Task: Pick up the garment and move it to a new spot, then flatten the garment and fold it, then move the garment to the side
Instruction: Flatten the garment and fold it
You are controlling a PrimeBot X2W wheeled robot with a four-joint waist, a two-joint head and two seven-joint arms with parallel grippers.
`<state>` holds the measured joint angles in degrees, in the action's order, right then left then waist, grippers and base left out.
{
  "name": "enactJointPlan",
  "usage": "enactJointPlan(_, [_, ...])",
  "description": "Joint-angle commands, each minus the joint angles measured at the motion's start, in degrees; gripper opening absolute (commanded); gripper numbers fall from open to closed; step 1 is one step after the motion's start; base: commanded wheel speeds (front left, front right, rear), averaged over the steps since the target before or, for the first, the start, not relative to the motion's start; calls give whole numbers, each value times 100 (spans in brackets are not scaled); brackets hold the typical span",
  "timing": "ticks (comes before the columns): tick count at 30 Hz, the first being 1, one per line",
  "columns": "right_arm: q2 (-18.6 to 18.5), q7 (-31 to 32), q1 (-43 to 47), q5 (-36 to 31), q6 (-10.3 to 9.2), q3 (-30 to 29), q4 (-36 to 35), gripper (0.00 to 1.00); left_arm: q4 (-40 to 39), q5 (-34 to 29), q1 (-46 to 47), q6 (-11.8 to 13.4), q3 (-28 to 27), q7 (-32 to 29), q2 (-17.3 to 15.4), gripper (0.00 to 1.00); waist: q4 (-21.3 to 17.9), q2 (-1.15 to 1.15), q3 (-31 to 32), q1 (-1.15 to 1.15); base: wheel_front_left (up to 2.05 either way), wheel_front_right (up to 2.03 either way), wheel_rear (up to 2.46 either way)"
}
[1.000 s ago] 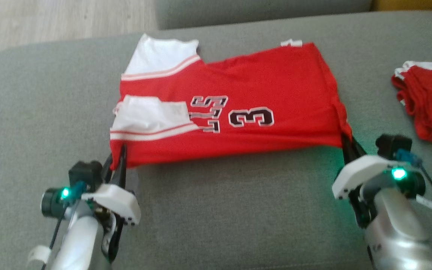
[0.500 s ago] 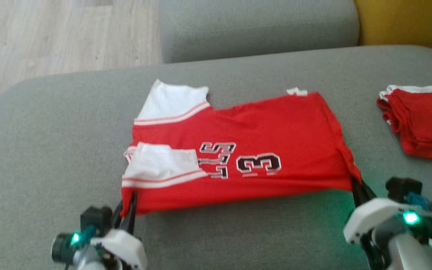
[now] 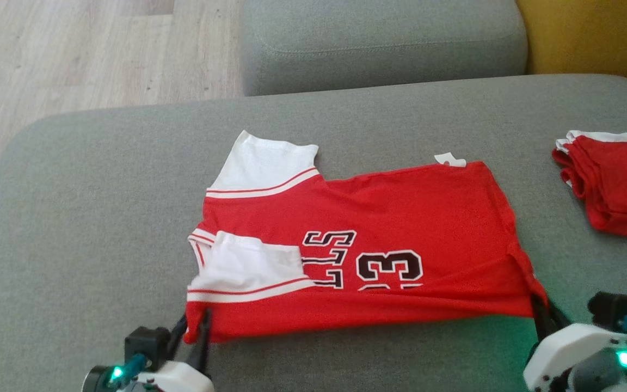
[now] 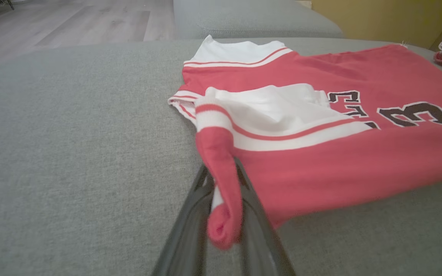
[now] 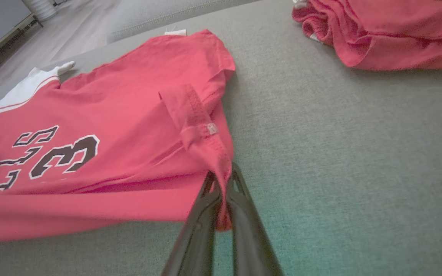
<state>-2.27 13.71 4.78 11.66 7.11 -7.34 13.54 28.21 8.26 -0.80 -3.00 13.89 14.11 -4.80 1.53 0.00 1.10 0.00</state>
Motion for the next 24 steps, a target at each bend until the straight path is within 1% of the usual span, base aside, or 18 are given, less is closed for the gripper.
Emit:
enactJointPlan(1, [-61,-64,-170,-12,37,36,-321,100,-93,35,294,62,-198,11,-76,100,-10,0,-24,0,0,0,0])
enactJointPlan(6, [-61,-308,-359,-36,37,-122,-593,100,-94,37,489,237,-291,23,-115,100,-61,0,-154,0,0,0,0])
enactJointPlan(10, [-61,-539,-588,-31,37,-138,-759,100,-370,129,719,351,-500,62,-161,100,-116,0,-321,0,0,0,0])
enactJointPlan(13, [-61,-682,-796,-76,37,-78,-850,100,-701,179,981,337,-614,80,-192,100,-162,0,-511,0,0,0,0])
enactJointPlan(15, [-61,-717,-882,-98,37,-70,-864,100,-785,181,1090,320,-631,82,-209,100,-179,0,-581,0,0,0,0])
enactJointPlan(17, [-61,-762,-1077,-142,37,-29,-885,100,-848,176,1356,254,-639,83,-276,100,-222,0,-742,0,0,0,0])
enactJointPlan(18, [-61,-773,-1186,-181,37,-1,-898,100,-820,180,1525,181,-617,45,-319,100,-246,0,-833,0,0,0,0])
enactJointPlan(20, [-61,-762,-1424,-275,37,76,-925,100,-701,254,1932,-91,-501,-190,-407,100,-300,0,-1024,0,0,0,0])
enactJointPlan(24, [-61,-679,-1927,-434,37,330,-992,100,-274,380,2948,-348,-325,-818,-744,100,-459,0,-1415,0,0,0,0])
